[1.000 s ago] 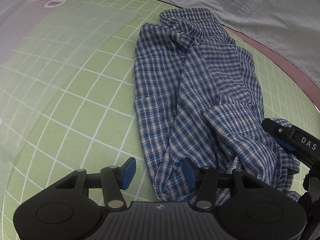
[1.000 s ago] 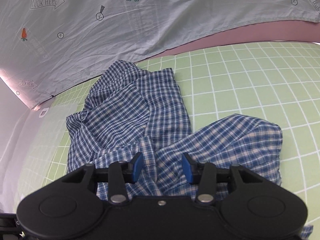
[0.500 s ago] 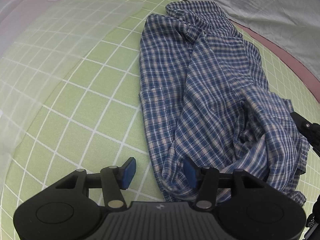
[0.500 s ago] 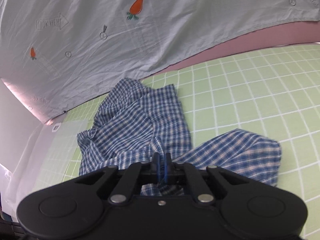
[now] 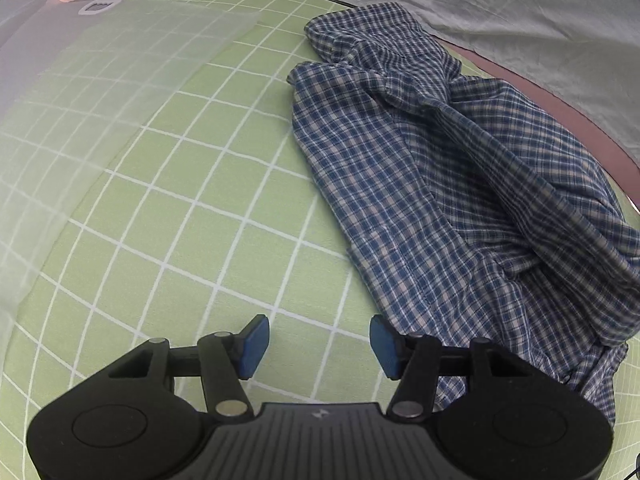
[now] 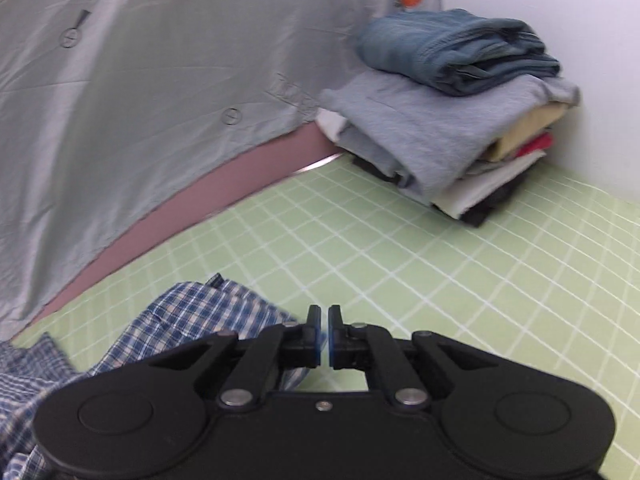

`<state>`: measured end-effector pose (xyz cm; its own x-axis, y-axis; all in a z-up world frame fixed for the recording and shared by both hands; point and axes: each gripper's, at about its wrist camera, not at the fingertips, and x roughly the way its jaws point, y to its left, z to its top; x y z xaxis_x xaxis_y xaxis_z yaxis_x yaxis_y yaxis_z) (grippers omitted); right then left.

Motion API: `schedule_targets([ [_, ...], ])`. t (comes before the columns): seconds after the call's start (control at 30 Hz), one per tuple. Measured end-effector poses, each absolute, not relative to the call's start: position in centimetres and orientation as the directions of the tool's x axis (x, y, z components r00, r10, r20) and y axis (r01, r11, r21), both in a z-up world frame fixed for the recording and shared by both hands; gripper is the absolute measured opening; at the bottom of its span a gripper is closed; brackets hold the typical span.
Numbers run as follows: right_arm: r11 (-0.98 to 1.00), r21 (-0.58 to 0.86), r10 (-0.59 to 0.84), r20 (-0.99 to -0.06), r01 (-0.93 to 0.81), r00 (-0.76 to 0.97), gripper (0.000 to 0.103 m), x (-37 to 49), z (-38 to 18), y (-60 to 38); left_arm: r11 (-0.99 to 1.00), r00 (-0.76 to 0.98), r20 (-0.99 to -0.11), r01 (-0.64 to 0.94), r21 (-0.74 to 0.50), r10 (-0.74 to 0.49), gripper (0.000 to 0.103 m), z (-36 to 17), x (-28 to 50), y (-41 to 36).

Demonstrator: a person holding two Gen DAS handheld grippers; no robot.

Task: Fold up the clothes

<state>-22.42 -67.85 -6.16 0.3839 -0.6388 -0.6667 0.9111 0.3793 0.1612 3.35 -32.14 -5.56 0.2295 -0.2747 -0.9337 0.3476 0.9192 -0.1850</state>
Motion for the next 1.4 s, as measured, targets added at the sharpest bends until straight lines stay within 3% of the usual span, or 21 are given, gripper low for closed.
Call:
schedule_targets([
  [0.03,0.366,0.162,-0.634,-0.678,0.917,0.373,0.008,-23.1,-6.7,-68.2,0.914,0.225,-0.933,0.359,-0.189,-0.281,0.057,-5.6,3.3,-32.4],
  [0.1,0.377,0.164,-0.604,-0.702,0.912,0.376,0.023,-23.8,-7.6,-68.3,0.903,0.216,-0.931,0.382,-0.196,-0.293,0.057,-5.7,3.0,-33.0],
  [0.33,0.485,0.147,-0.491,-0.77,0.862,0.408,0.027,-22.6,-10.4,-66.3,0.857,0.166,-0.92,0.451,-0.25,-0.355,0.051,-6.0,2.0,-35.1],
  [0.4,0.507,0.142,-0.469,-0.783,0.851,0.409,0.027,-22.0,-11.0,-65.5,0.846,0.146,-0.919,0.463,-0.263,-0.366,0.032,-6.2,1.7,-35.8],
  [0.5,0.542,0.111,-0.463,-0.788,0.833,0.406,0.027,-21.1,-11.4,-64.2,0.842,0.147,-0.922,0.479,-0.249,-0.357,0.019,-6.6,1.5,-36.2],
  [0.57,0.557,0.121,-0.448,-0.789,0.822,0.42,0.027,-20.8,-11.4,-63.7,0.844,0.142,-0.919,0.466,-0.266,-0.368,0.011,-6.7,1.9,-35.9],
  [0.7,0.615,0.11,-0.417,-0.796,0.781,0.44,0.026,-19.7,-11.3,-62.1,0.849,0.133,-0.911,0.435,-0.3,-0.39,0.006,-7.0,2.6,-35.2],
  [1.03,0.765,0.198,-0.223,-0.811,0.613,0.541,0.025,-15.7,-10.9,-57.1,0.9,0.228,-0.905,0.34,-0.272,-0.359,0.005,-7.0,7.2,-33.0],
  [1.17,0.75,0.22,-0.218,-0.807,0.623,0.548,0.027,-15.9,-10.3,-57.2,0.924,0.287,-0.903,0.304,-0.231,-0.32,0.007,-5.8,8.6,-32.2],
  [1.23,0.699,0.227,-0.265,-0.799,0.678,0.54,0.031,-17.0,-9.5,-58.3,0.93,0.317,-0.896,0.297,-0.217,-0.31,0.014,-4.9,8.5,-31.7],
  [1.3,0.638,0.217,-0.332,-0.788,0.739,0.518,0.039,-18.4,-8.6,-59.4,0.93,0.328,-0.891,0.296,-0.219,-0.314,0.03,-4.2,8.1,-31.3],
  [1.4,0.554,0.186,-0.448,-0.755,0.812,0.479,0.05,-20.3,-7.2,-61.4,0.928,0.317,-0.889,0.283,-0.244,-0.33,0.041,-3.3,7.5,-31.0],
])
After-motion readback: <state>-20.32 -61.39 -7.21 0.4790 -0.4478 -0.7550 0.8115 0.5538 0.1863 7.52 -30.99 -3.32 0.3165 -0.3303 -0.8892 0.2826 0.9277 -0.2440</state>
